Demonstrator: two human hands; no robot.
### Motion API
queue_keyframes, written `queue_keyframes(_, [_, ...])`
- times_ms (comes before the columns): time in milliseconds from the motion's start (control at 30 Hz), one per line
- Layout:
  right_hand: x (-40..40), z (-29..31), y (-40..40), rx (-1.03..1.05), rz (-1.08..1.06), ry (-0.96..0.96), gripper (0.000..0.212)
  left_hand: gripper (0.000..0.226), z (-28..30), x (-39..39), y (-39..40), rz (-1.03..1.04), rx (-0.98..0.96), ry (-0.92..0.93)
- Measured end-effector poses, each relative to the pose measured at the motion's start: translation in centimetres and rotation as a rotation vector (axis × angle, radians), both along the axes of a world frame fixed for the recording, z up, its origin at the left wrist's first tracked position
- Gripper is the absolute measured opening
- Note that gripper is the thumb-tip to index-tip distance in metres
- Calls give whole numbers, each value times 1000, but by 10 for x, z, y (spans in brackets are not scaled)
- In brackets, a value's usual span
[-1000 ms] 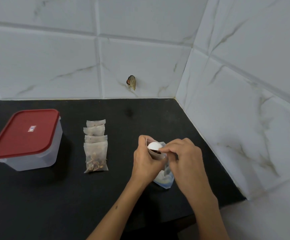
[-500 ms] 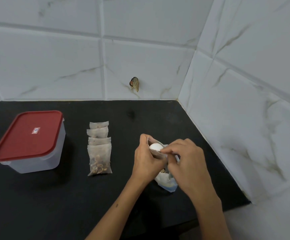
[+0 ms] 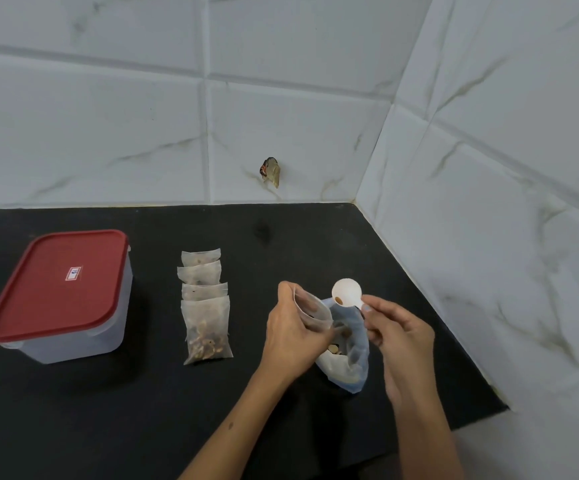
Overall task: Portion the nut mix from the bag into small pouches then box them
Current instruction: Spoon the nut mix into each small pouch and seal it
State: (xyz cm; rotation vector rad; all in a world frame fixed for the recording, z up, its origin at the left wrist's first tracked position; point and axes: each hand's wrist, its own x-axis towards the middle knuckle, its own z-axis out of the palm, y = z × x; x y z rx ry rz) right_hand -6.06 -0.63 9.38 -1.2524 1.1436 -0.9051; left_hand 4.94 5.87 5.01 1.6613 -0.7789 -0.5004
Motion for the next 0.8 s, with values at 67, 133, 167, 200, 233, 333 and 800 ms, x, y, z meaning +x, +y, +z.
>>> queue_keyframes(67, [4,-13,-2,82,-67,28,20,48,-1,4,4,-15,-1,10])
queue_keyframes(133, [9,-28,-5,89,-127,119,20,49,-2,9,8,-33,6,10])
queue_keyframes(167, [11,-35,-6,77,-142,182,20,49,-3,11,10,-39,12,11])
queue_keyframes(200, [15,-41,-6,61,-148,253,21,49,-5,13,11,-45,15,11])
queue_keyframes(233, [18,-47,-6,39,-147,325,21,49,-8,15,13,-47,12,9])
queue_keyframes(333, [25,-63,-8,-61,-117,507,21,49,-16,23,21,-44,-13,1])
queue_keyframes(800, [72,-4,42,-162,434,214,19,94,-10,68,29,-4,-191,310])
